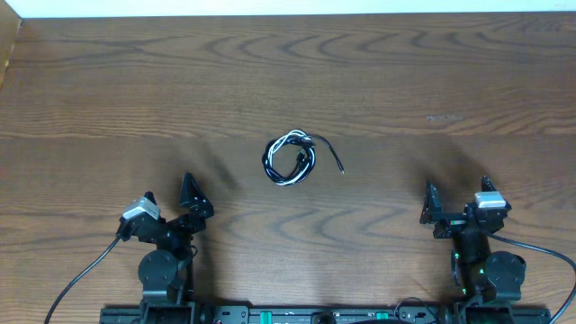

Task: Untangle cables

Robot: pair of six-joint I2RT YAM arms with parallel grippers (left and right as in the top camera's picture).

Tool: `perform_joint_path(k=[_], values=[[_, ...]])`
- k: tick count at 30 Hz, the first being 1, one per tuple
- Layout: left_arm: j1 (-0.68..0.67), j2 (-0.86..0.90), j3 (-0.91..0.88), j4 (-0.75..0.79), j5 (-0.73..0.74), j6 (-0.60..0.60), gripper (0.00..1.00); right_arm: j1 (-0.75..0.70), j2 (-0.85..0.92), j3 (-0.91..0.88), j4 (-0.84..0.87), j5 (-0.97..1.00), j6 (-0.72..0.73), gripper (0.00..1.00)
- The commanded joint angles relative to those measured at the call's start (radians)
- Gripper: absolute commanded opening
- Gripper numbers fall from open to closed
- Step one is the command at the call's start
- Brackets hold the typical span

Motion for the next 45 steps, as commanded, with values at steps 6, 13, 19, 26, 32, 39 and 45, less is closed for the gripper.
perform_joint_path(k=[6,13,19,26,32,39,45], values=[[0.0,-0.004,-0.023,-0.034,0.002,0.021,0.99,0.005,0.002,-0.001,-0.005,0.012,0.01,0.99],[0.0,-0.004,-0.023,-0.034,0.002,0.021,0.99,0.005,0.002,-0.001,-0.005,0.012,0.01,0.99],[0.0,-0.004,-0.023,-0.034,0.002,0.021,0.99,0.005,0.002,-0.001,-0.005,0.012,0.01,0.99],[0.0,-0.004,-0.023,-0.034,0.001,0.021,0.99,0.005,0.002,-0.001,-0.005,0.012,0.01,0.99],[0.0,-0.004,-0.023,-0.03,-0.021,0.021,0.99,0.005,0.002,-0.001,-0.005,0.012,0.01,0.99],[0.0,-0.004,-0.023,-0.031,-0.021,0.021,0.99,0.005,0.002,-0.001,-0.005,0.012,0.01,0.99],[0.0,-0.004,-0.023,-0.031,-0.021,0.021,0.99,0.005,0.002,-0.001,-0.005,0.012,0.01,0.99]])
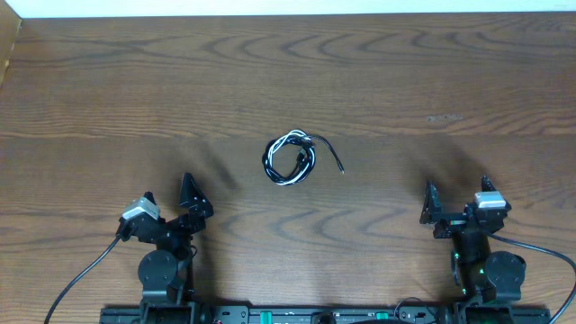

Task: Untangle cables

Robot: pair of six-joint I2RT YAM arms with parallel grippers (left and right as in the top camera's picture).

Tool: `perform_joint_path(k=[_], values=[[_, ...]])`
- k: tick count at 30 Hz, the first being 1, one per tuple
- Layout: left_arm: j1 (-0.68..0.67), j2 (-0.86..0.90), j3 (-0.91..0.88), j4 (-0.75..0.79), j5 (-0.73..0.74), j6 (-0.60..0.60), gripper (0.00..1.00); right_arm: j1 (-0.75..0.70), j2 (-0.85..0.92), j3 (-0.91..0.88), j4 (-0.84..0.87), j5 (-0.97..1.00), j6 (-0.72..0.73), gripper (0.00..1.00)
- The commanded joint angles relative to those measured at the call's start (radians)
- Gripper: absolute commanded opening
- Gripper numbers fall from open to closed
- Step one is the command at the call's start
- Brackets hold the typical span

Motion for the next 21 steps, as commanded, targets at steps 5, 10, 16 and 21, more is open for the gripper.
perform_joint_path(k=[5,10,16,21], values=[[0.001,-0.004,-0.023,-0.031,-0.016,0.021,0.99,0.005,0.002,-0.001,-0.005,0.012,0.01,0.99],[0.001,-0.004,-0.023,-0.031,-0.016,0.021,0.99,0.004,0.002,-0.001,0.055,0.004,0.014,0.99],[0.001,-0.004,-0.023,-0.008,-0.016,0.021,0.99,0.004,0.002,-0.001,0.098,0.011,0.013,0.99],[0.001,-0.004,-0.01,-0.01,0.091,0.021,0.99,0.004,0.002,-0.001,0.158,-0.003,0.013,0.99]])
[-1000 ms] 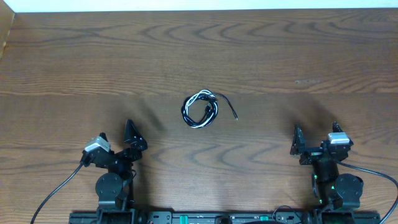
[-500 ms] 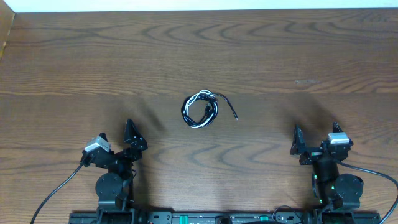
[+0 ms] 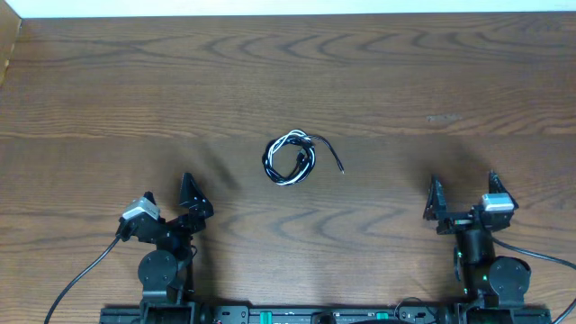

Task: Untangle cables

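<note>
A small coil of black and white cables [image 3: 290, 159] lies tangled at the middle of the wooden table [image 3: 288, 81], with one black end [image 3: 337, 163] trailing off to the right. My left gripper [image 3: 169, 194] rests near the front left edge. It is open and holds nothing. My right gripper [image 3: 464, 191] rests near the front right edge, also open and empty. Both are well apart from the coil.
The arm bases [image 3: 160, 270] and their black leads sit along the front edge. The white wall line [image 3: 288, 7] marks the table's far edge. A faint scuff [image 3: 443, 118] marks the wood at the right.
My right gripper has shifted slightly to the right and its fingers stand a little differently. The left gripper and the cable coil have not moved.
At both earlier moments the two grippers rested open near the front edge and the coil lay at the middle. Only the right gripper has since shifted a little to the right.
</note>
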Robot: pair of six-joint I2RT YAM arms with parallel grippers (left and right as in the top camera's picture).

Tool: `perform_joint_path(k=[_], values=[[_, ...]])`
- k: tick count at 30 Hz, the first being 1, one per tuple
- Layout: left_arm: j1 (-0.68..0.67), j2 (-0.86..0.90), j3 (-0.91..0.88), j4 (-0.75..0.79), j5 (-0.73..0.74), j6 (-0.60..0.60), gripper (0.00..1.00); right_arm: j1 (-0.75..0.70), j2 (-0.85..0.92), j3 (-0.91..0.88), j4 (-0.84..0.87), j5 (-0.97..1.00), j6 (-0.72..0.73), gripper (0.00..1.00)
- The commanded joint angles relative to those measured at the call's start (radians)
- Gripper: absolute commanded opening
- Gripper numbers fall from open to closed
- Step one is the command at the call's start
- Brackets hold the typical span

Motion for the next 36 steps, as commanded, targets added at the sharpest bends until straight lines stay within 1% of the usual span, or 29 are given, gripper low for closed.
perform_joint_path(k=[1,5,11,15,19,23,28,32,36], values=[[0.0,-0.004,-0.001,-0.014,0.13,0.021,0.99,0.004,0.0,-0.001,0.03,-0.006,0.013,0.99],[0.0,-0.004,0.038,-0.015,0.221,0.026,0.99,0.004,0.0,-0.001,0.037,-0.006,0.013,0.99],[0.0,-0.004,0.156,-0.019,0.405,0.024,0.99,0.004,0.0,-0.001,0.128,-0.013,0.014,0.99],[0.0,-0.004,0.246,-0.046,0.42,0.024,0.99,0.004,0.0,-0.001,0.173,-0.075,0.014,0.99],[0.0,-0.004,0.343,-0.092,0.427,0.024,0.99,0.004,0.0,-0.001,0.227,-0.229,0.013,0.99],[0.0,-0.002,0.429,-0.145,0.427,0.024,0.99,0.004,0.0,-0.001,0.287,-0.33,0.013,0.99],[0.0,0.019,0.554,-0.249,0.427,0.025,0.99,0.004,0.0,0.013,0.383,-0.494,0.014,0.99],[0.0,0.084,0.655,-0.343,0.438,0.042,0.99,0.004,0.0,0.077,0.36,-0.513,0.044,0.99],[0.0,0.192,0.765,-0.433,0.471,0.069,0.99,0.004,0.008,0.186,0.254,-0.513,0.041,0.99]])
